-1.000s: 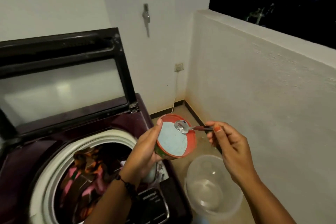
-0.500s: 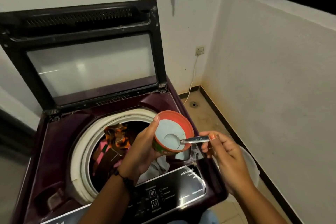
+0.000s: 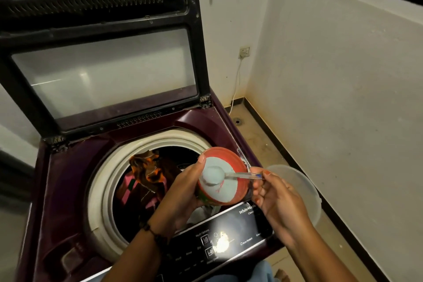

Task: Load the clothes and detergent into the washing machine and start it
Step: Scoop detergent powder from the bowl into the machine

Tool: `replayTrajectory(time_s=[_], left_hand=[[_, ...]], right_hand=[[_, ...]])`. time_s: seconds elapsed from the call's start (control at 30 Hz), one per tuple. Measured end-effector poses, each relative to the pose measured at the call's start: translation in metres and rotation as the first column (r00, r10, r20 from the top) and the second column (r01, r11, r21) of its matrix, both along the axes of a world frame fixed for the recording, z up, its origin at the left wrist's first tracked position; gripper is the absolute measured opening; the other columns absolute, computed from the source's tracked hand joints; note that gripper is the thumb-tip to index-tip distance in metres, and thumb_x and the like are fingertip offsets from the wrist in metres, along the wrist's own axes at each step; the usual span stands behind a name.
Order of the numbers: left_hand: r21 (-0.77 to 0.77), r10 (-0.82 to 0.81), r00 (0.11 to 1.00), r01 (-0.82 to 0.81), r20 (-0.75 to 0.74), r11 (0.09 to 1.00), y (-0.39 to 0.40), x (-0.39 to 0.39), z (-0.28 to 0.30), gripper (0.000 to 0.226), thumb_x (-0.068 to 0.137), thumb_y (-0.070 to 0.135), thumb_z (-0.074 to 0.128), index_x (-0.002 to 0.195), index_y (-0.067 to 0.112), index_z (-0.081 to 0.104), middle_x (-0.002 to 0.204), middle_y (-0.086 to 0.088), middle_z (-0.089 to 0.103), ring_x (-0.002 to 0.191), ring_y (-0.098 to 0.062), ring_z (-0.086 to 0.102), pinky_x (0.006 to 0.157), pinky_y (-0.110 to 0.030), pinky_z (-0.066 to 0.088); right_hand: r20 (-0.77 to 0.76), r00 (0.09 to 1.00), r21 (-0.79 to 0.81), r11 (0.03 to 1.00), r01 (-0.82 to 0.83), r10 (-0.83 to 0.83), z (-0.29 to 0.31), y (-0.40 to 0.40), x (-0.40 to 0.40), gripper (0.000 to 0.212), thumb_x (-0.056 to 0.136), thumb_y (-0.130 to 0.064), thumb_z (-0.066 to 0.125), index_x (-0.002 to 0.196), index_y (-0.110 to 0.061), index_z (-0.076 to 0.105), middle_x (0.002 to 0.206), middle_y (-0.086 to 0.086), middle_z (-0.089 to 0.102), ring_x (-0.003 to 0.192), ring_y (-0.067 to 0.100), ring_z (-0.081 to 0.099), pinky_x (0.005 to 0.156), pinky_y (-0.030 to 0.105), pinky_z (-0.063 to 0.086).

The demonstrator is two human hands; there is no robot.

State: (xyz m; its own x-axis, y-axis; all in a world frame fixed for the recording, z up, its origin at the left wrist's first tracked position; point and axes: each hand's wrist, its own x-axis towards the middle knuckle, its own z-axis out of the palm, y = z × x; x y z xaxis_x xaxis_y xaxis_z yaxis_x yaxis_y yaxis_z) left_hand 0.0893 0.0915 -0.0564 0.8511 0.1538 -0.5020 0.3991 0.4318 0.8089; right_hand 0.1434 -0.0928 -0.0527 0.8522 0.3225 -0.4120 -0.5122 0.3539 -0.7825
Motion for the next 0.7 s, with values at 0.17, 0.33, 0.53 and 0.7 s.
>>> replayTrajectory(time_s=[0.17, 0.33, 0.53, 0.7], left_hand=[[-0.022, -0.007, 1.0, 0.007, 0.01, 1.0, 0.008, 0.001, -0.01, 0.063, 0.079, 0.06, 0.048, 0.123, 0.018, 0.062, 0.115, -0.007, 0.072, 0.106, -0.028, 0.068, 0.091, -0.055, 0.053], [-0.042, 0.072, 0.997, -0.072, 0.013, 0.997, 0.013, 0.002, -0.026, 0.063, 0.082, 0.064, 0.055, 0.126, 0.019, 0.061, 0.12, -0.007, 0.069, 0.109, -0.027, 0.067, 0.081, -0.049, 0.058], [-0.036, 0.222, 0.975, -0.221, 0.028, 0.975, 0.028, 0.006, -0.047, 0.07, 0.073, 0.066, 0.063, 0.128, 0.022, 0.06, 0.13, -0.01, 0.061, 0.117, -0.032, 0.061, 0.083, -0.053, 0.057], [-0.049, 0.301, 0.953, -0.3, 0.019, 0.953, 0.031, 0.009, -0.061, 0.064, 0.077, 0.062, 0.061, 0.128, 0.022, 0.059, 0.132, -0.01, 0.06, 0.117, -0.031, 0.061, 0.086, -0.055, 0.056]], right_hand=[[0.042, 0.999, -0.058, 0.998, 0.027, -0.025, -0.004, -0.012, 0.004, 0.029, 0.099, -0.014, 0.044, 0.111, 0.001, 0.065, 0.069, 0.007, 0.059, 0.06, 0.013, 0.054, 0.054, 0.02, 0.047], [0.139, 0.978, -0.148, 0.974, 0.173, -0.153, 0.001, -0.027, 0.011, 0.027, 0.1, -0.014, 0.043, 0.104, -0.003, 0.067, 0.068, 0.006, 0.06, 0.062, 0.013, 0.054, 0.054, 0.02, 0.047], [0.4, 0.914, -0.413, 0.877, 0.243, -0.066, 0.0, -0.042, 0.021, 0.031, 0.101, -0.013, 0.039, 0.098, -0.007, 0.07, 0.07, 0.011, 0.061, 0.067, 0.02, 0.055, 0.061, 0.032, 0.044], [0.482, 0.876, -0.481, 0.837, 0.26, 0.005, -0.002, -0.039, 0.024, 0.03, 0.101, -0.011, 0.041, 0.1, -0.008, 0.07, 0.072, 0.013, 0.066, 0.064, 0.015, 0.058, 0.057, 0.023, 0.047]])
